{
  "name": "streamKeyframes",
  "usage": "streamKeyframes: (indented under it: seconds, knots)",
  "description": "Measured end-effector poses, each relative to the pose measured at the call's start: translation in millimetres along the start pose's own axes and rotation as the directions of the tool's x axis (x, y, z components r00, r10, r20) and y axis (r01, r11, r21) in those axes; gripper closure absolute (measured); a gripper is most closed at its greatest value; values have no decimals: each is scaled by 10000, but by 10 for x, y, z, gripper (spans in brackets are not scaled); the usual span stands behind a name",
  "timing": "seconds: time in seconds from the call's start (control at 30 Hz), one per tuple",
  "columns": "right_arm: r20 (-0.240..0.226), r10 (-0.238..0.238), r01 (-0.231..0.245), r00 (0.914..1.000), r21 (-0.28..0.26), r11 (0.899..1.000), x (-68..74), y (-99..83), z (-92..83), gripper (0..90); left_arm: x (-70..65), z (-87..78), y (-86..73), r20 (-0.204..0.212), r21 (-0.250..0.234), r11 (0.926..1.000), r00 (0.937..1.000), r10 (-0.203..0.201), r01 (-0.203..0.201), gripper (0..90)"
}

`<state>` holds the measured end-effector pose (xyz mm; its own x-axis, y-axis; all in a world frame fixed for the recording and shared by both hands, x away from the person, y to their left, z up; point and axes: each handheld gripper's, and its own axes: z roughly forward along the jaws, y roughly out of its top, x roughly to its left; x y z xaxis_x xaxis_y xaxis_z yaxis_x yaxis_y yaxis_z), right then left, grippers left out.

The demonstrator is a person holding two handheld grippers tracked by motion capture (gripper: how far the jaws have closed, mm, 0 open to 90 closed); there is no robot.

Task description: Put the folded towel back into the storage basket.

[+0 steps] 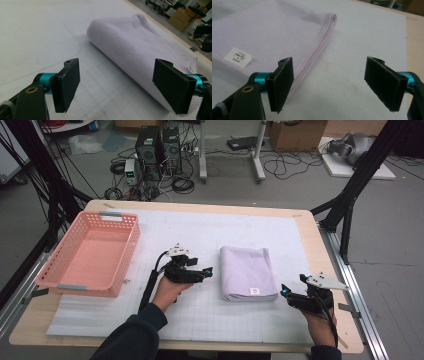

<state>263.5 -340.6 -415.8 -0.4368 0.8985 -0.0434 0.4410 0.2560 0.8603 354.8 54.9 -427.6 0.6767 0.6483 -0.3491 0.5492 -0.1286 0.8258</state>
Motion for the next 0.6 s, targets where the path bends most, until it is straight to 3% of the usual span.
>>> streamKeyframes:
  seconds: [0.07, 0.3, 0.33, 0.47, 0.6]
  knots:
    - [-66, 122, -122, 9999, -51, 9999, 8, 8, -9, 225, -47, 110, 12, 187, 206, 9998, 9998, -84, 80, 273]
    - [-137, 80, -81, 9999, -58, 10000, 10, 8, 8, 225, -184, 369, 68, 438, 708, 9974, 9989, -190, 158, 278]
    - [-139, 109, -110, 9998, -59, 9999, 6, 5, 11, 225, -202, 435, 85, 509, 731, 9966, 9978, -413, 375, 278]
    - [-162, 140, -141, 9998, -60, 9999, 0, 2, 13, 225, -215, 573, 95, 330, 1032, 9930, 9976, -607, 570, 275]
    - [-185, 116, -118, 9998, -65, 9999, -3, 0, 23, 225, -254, 675, 91, 165, 1347, 9895, 9983, -555, 527, 265]
